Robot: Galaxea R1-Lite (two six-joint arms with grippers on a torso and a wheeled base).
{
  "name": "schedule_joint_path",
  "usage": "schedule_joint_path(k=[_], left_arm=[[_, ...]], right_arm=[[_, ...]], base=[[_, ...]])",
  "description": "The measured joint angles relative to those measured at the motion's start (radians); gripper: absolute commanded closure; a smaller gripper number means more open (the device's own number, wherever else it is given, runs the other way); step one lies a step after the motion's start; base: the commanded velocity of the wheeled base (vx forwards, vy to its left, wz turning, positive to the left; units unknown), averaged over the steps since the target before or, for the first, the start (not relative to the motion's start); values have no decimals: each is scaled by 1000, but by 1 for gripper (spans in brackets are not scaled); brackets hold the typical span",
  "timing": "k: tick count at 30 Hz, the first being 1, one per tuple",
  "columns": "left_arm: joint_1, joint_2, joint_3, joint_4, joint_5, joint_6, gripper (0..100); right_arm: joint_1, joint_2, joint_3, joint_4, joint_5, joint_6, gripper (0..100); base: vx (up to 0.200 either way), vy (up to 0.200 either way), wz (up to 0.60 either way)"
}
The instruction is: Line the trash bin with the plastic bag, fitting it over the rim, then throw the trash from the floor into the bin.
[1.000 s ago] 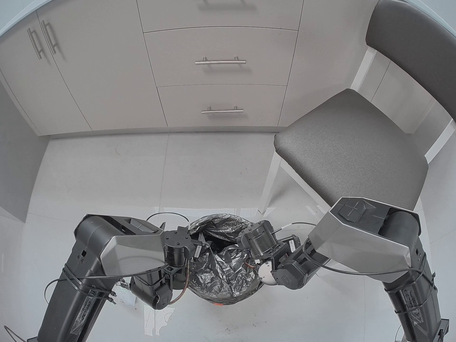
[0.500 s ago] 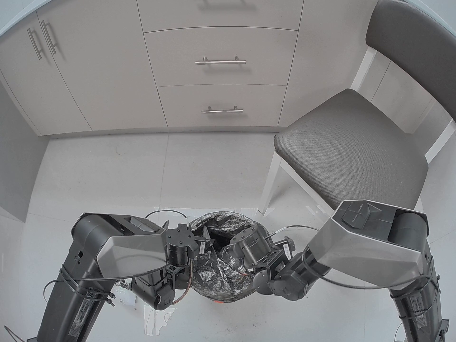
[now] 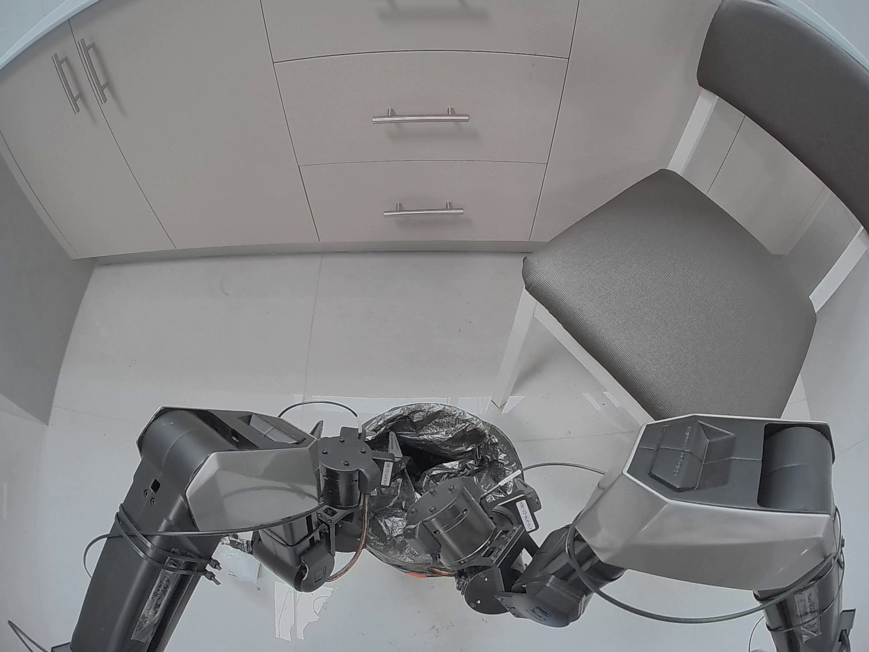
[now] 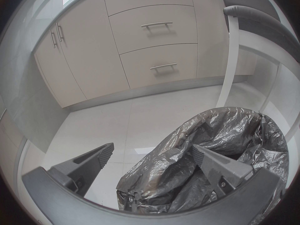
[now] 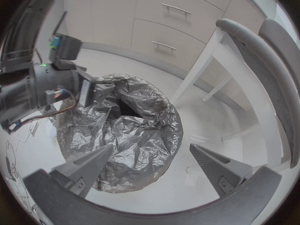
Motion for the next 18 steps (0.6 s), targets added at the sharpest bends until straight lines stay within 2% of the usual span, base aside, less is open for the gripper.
schedule_joint_path(k=[5, 18], left_arm=[[0, 2, 0, 0, 0, 0, 0], [0, 2, 0, 0, 0, 0, 0]], right_arm=[[30, 13, 0, -6, 1, -1, 0], [37, 93, -73, -6, 8, -13, 0]], base=[[0, 0, 0], [0, 0, 0]])
